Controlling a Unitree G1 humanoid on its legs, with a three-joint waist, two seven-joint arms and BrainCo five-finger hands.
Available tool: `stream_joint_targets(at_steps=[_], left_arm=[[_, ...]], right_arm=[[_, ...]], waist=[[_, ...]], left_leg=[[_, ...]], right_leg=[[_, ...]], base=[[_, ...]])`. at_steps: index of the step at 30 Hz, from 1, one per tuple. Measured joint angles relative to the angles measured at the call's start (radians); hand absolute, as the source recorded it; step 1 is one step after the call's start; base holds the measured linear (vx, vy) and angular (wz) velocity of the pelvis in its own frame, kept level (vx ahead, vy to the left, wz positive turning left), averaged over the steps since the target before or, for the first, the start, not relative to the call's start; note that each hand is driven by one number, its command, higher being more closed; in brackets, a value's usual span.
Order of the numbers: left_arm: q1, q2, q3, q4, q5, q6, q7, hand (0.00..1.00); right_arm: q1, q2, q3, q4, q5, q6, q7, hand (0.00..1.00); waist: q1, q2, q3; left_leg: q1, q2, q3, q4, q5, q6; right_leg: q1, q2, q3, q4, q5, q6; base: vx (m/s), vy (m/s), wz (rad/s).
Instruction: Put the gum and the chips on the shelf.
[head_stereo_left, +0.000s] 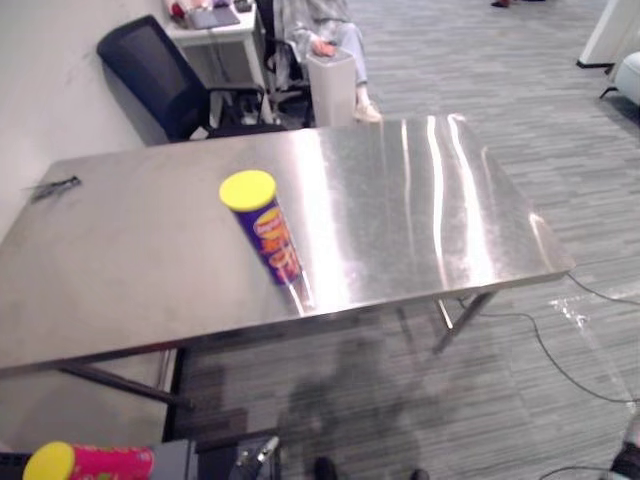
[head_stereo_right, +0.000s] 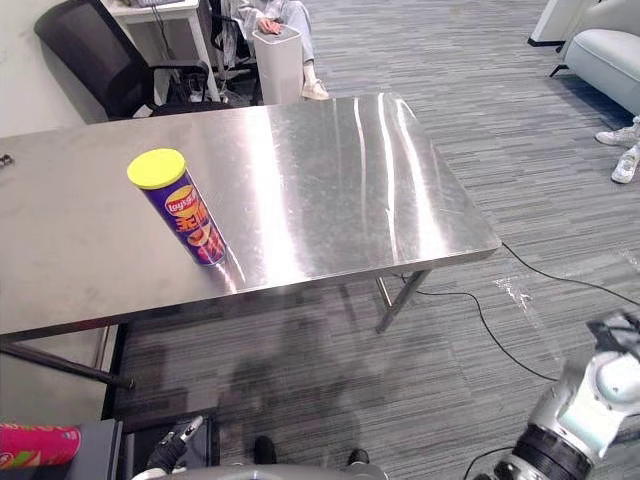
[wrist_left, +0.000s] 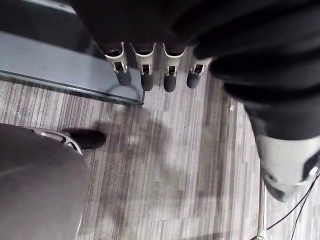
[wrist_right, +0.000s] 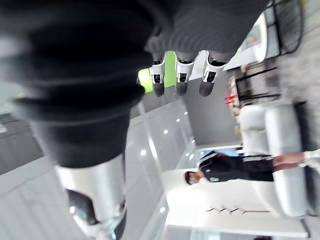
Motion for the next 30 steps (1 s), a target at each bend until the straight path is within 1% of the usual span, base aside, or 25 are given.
stream_joint_targets(at_steps=[2, 4, 5, 6, 7, 9, 10, 12, 14, 15, 18, 20, 21, 22, 23, 24, 28, 30], left_arm=[[0.000, 0.002, -0.013, -0.006, 0.001, 0.000, 0.000, 0.00], [0.000, 0.004, -0.029, -0.019, 0.018, 0.000, -0.001, 0.00], [0.000, 0.005, -0.030, -0.020, 0.025, -0.001, -0.002, 0.00], [0.000, 0.005, -0.032, -0.021, 0.030, -0.001, -0.005, 0.00], [0.000, 0.006, -0.034, -0.021, 0.030, -0.001, -0.008, 0.00], [-0.001, 0.009, -0.050, -0.031, 0.030, -0.001, -0.010, 0.00], [-0.001, 0.010, -0.059, -0.037, 0.030, -0.001, -0.011, 0.00], [-0.001, 0.018, -0.065, -0.046, 0.030, -0.002, -0.011, 0.00], [-0.001, 0.023, -0.077, -0.050, 0.031, -0.002, -0.015, 0.00], [-0.004, 0.024, -0.077, -0.056, 0.031, -0.002, -0.016, 0.00], [-0.004, 0.031, -0.078, -0.055, 0.032, -0.001, -0.018, 0.00], [0.001, 0.032, -0.078, -0.052, 0.032, 0.000, -0.016, 0.00], [0.010, 0.032, -0.077, -0.052, 0.031, 0.000, -0.013, 0.00], [0.014, 0.033, -0.077, -0.052, 0.031, 0.001, -0.011, 0.00], [0.016, 0.035, -0.077, -0.049, 0.031, 0.001, -0.009, 0.00], [0.016, 0.035, -0.077, -0.049, 0.030, 0.001, -0.009, 0.00], [0.016, 0.035, -0.077, -0.055, 0.029, 0.001, -0.008, 0.00], [0.014, 0.035, -0.077, -0.058, 0.028, 0.001, -0.007, 0.00]], right_arm=[[-0.013, -0.002, 0.090, -0.053, -0.015, -0.010, 0.029, 0.00], [-0.015, -0.020, 0.201, -0.079, -0.036, -0.009, 0.096, 0.00], [-0.018, -0.027, 0.232, -0.080, -0.035, -0.009, 0.120, 0.00], [-0.022, -0.044, 0.303, -0.079, -0.032, -0.007, 0.168, 0.00], [-0.024, -0.052, 0.342, -0.079, -0.026, -0.007, 0.194, 0.00], [-0.025, -0.075, 0.476, -0.079, 0.007, -0.005, 0.268, 0.00], [-0.027, -0.075, 0.506, -0.079, 0.015, -0.003, 0.289, 0.00], [-0.051, -0.075, 0.619, -0.051, 0.044, 0.001, 0.339, 0.00], [-0.087, -0.075, 0.692, -0.008, 0.055, 0.015, 0.370, 0.00], [-0.111, -0.074, 0.729, 0.017, 0.055, 0.023, 0.383, 0.00], [-0.182, -0.074, 0.817, 0.066, 0.055, 0.041, 0.388, 0.00], [-0.230, -0.073, 0.862, 0.093, 0.055, 0.047, 0.390, 0.00], [-0.261, -0.070, 0.887, 0.110, 0.056, 0.052, 0.391, 0.00], [-0.276, -0.070, 0.899, 0.121, 0.057, 0.054, 0.392, 0.00], [-0.296, -0.069, 0.912, 0.133, 0.057, 0.059, 0.393, 0.00], [-0.307, -0.069, 0.918, 0.142, 0.059, 0.060, 0.393, 0.00], [-0.399, -0.068, 0.977, 0.211, 0.062, 0.087, 0.390, 0.00], [-0.422, -0.063, 0.987, 0.228, 0.062, 0.092, 0.391, 0.00]], waist=[[0.014, -0.008, -0.004], [0.022, -0.010, -0.004], [0.023, -0.010, -0.004], [0.025, -0.011, -0.004], [0.028, -0.010, -0.004], [0.043, -0.010, -0.004], [0.048, -0.010, -0.004], [0.060, -0.011, -0.003], [0.063, -0.011, -0.002], [0.075, -0.011, 0.008], [0.101, -0.008, 0.028], [0.104, -0.011, 0.040], [0.109, -0.016, 0.045], [0.112, -0.018, 0.049], [0.127, -0.021, 0.055], [0.131, -0.022, 0.058], [0.146, -0.024, 0.071], [0.153, -0.024, 0.076]], left_leg=[[-0.002, 0.000, 0.000, 0.000, 0.000, 0.000], [-0.002, -0.004, -0.004, 0.000, -0.001, 0.000], [-0.002, -0.004, -0.005, 0.000, -0.001, 0.000], [-0.002, -0.005, -0.006, 0.000, -0.001, 0.000], [-0.002, -0.006, -0.008, 0.000, -0.001, 0.000], [-0.003, -0.005, -0.019, 0.000, -0.001, 0.001], [-0.005, -0.005, -0.025, 0.000, 0.000, 0.001], [-0.011, -0.009, -0.041, 0.000, 0.007, 0.005], [-0.021, -0.015, -0.057, 0.000, 0.013, 0.008], [-0.021, -0.017, -0.060, 0.000, 0.015, 0.009], [-0.023, -0.023, -0.069, -0.001, 0.019, 0.016], [-0.031, -0.025, -0.081, -0.001, 0.024, 0.020], [-0.037, -0.025, -0.083, -0.001, 0.027, 0.020], [-0.037, -0.025, -0.084, 0.000, 0.027, 0.020], [-0.038, -0.025, -0.084, 0.000, 0.027, 0.020], [-0.037, -0.025, -0.084, 0.000, 0.027, 0.020], [-0.053, -0.025, -0.087, 0.000, 0.028, 0.020], [-0.057, -0.025, -0.088, 0.000, 0.030, 0.020]], right_leg=[[0.000, 0.001, 0.004, -0.010, 0.008, 0.000], [0.001, -0.002, 0.006, -0.010, 0.008, 0.000], [0.001, -0.002, 0.006, -0.010, 0.008, 0.000], [0.001, -0.003, 0.006, -0.010, 0.008, 0.000], [0.001, -0.003, 0.005, -0.010, 0.008, 0.000], [0.004, -0.003, -0.001, -0.009, 0.008, 0.000], [0.005, -0.003, -0.005, -0.009, 0.008, 0.000], [0.007, -0.001, -0.022, -0.009, 0.008, 0.000], [0.005, -0.003, -0.035, -0.009, 0.008, 0.001], [0.006, -0.005, -0.038, -0.008, 0.009, 0.002], [0.007, -0.011, -0.044, -0.006, 0.010, 0.005], [0.006, -0.013, -0.055, -0.005, 0.011, 0.005], [0.002, -0.013, -0.058, -0.005, 0.011, 0.005], [0.003, -0.013, -0.058, -0.005, 0.011, 0.005], [0.002, -0.013, -0.059, -0.005, 0.011, 0.005], [0.003, -0.013, -0.059, -0.005, 0.011, 0.005], [-0.011, -0.012, -0.062, -0.006, 0.011, 0.005], [-0.014, -0.011, -0.063, -0.006, 0.011, 0.005]], base=[[0.03, 0.003, -0.03], [0.00, 0.000, 0.00], [0.00, 0.000, 0.00], [0.00, 0.000, 0.00], [0.00, 0.000, 0.00], [-0.03, 0.000, 0.08], [-0.04, -0.009, 0.19], [-0.05, -0.010, 0.21], [-0.04, 0.012, 0.21], [-0.04, 0.027, 0.17], [-0.02, 0.034, 0.09], [0.00, 0.027, 0.17], [0.00, 0.018, 0.14], [0.01, 0.010, 0.05], [0.00, 0.000, 0.00], [0.00, 0.000, 0.00], [0.00, 0.002, 0.01], [0.01, -0.002, 0.02]])
